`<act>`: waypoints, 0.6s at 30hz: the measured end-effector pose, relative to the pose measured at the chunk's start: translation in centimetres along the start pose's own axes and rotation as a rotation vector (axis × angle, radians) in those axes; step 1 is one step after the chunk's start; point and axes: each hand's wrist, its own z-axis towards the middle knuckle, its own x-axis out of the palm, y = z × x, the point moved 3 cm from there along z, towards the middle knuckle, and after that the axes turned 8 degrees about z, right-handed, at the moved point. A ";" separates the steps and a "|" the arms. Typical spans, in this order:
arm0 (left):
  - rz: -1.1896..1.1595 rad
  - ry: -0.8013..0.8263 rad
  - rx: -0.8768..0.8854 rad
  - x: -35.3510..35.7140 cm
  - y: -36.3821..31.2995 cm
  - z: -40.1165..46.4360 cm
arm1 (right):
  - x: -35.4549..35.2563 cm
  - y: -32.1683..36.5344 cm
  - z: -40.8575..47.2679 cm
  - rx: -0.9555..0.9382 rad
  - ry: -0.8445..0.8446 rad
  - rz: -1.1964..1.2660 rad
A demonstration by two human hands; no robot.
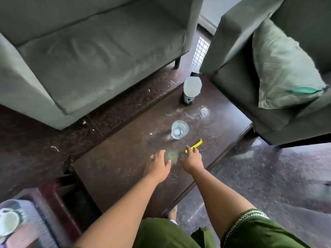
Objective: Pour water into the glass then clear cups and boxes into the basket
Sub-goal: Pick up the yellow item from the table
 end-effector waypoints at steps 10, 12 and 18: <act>0.016 0.032 -0.071 2.1 2.6 3.8 | 2.4 -3.2 7.3 0.173 0.131 0.001; 0.000 0.030 -0.110 1.8 3.6 3.7 | 2.5 -3.4 7.3 0.184 0.110 -0.017; -0.002 0.025 -0.192 0.1 6.0 1.4 | 4.6 -0.9 2.9 0.196 0.118 0.035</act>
